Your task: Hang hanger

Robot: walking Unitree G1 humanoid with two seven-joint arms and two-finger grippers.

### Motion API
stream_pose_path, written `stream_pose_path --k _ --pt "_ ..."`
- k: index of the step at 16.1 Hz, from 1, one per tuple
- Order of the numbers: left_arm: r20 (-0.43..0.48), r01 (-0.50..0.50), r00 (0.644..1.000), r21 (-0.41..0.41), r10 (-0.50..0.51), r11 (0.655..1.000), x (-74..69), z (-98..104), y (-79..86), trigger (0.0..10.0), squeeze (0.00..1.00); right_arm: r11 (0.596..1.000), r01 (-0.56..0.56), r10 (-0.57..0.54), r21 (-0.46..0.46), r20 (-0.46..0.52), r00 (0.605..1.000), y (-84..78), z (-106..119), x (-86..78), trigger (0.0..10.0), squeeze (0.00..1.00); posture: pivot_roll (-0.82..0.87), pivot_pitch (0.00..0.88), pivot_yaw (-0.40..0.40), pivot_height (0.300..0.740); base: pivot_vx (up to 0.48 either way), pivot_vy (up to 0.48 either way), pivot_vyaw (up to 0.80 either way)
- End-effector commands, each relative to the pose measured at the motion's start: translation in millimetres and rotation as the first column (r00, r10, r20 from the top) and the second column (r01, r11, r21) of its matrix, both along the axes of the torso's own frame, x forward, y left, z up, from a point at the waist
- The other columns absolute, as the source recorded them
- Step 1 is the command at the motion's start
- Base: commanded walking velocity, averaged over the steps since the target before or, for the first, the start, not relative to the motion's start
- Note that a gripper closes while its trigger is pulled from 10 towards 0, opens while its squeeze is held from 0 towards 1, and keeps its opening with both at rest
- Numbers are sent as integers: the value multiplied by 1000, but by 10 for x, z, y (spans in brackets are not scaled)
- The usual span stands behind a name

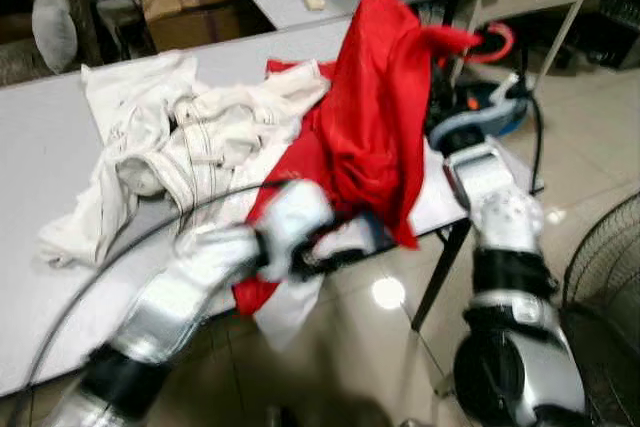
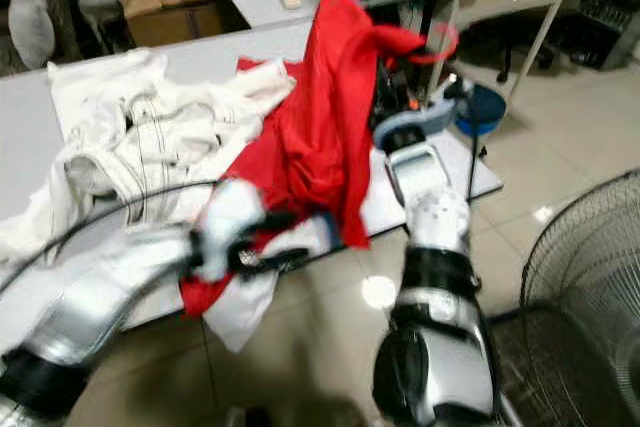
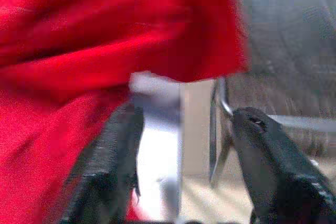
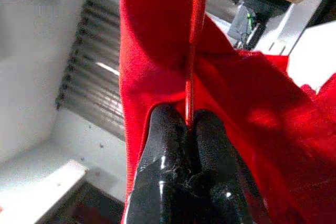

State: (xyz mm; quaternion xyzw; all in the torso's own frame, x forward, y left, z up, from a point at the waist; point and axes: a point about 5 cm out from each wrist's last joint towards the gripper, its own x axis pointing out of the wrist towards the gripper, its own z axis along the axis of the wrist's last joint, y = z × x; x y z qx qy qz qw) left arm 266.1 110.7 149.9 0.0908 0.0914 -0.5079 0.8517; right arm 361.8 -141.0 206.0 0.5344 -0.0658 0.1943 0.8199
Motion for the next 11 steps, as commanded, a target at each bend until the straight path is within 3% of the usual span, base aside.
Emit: stream_pose_path --k 1,5,6,8,11 --pt "-2 -127 992 -69 128 989 30 134 275 10000 1000 998 -54 55 -26 67 996 62 178 -94 10000 0 -136 0 80 740 0 0 800" --pt "-35 -376 926 -196 377 905 17 294 741 10000 1000 994 -98 86 53 195 977 -6 581 -369 10000 0 -128 0 64 740 0 0 800" --pt "-47 -413 910 -211 413 886 -4 311 777 10000 1000 993 -106 89 57 249 964 -5 768 -413 10000 0 -126 0 62 740 0 0 800" --pt "-62 -415 909 -209 412 885 -66 304 743 10000 1000 987 -133 97 87 334 937 49 1167 -432 10000 0 -123 0 62 740 0 0 800" --pt "-82 -426 905 -225 418 877 -97 319 691 10000 1000 954 -259 136 151 553 822 174 2006 -583 10000 0 -111 0 52 740 0 0 800"
